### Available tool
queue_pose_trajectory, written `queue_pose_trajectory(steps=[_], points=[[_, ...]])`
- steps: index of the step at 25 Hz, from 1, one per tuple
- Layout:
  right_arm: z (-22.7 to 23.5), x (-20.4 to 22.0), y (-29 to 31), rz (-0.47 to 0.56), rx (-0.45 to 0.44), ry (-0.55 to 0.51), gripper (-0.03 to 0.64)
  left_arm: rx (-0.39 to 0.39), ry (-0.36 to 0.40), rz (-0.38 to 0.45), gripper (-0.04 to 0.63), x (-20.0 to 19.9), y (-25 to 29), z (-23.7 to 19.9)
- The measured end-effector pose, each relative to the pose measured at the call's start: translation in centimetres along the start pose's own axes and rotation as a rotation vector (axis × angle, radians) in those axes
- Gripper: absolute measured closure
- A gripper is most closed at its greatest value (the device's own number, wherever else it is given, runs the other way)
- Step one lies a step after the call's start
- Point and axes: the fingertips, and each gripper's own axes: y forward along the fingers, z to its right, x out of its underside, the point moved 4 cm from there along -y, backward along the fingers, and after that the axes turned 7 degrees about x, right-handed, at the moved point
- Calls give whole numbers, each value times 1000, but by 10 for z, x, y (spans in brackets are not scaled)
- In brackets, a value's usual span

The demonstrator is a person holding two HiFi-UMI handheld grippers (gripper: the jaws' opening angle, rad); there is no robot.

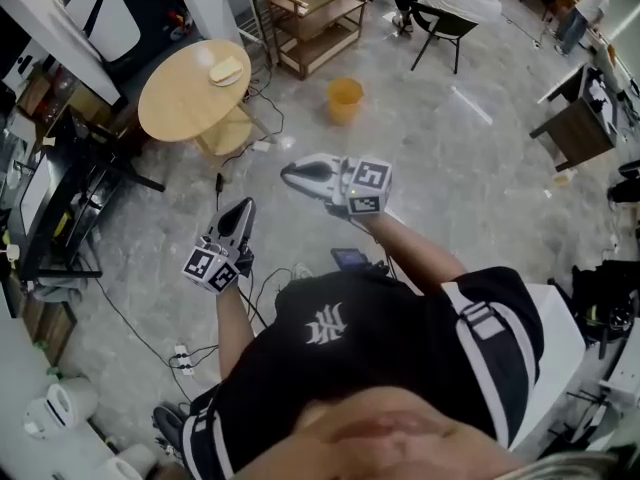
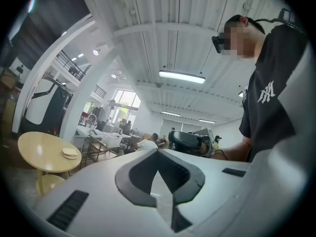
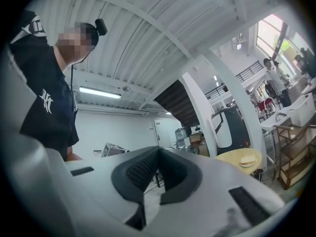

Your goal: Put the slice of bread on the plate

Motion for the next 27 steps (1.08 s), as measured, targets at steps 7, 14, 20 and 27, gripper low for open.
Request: queue_pose_trajectory(steps=[7,14,20,27], points=[[-34,39,-146,1,36,96,618,85,19,-85,583,56,61,127],[-63,59,-180,21,-2,133,618,41,-25,-182,583,82,38,177],[-79,12,-164,105,2,24,618,55,-3,-137,583,52,28,179],[-88,6,-198,51,135,-64,618,156,29,-121,583,38,41,195]])
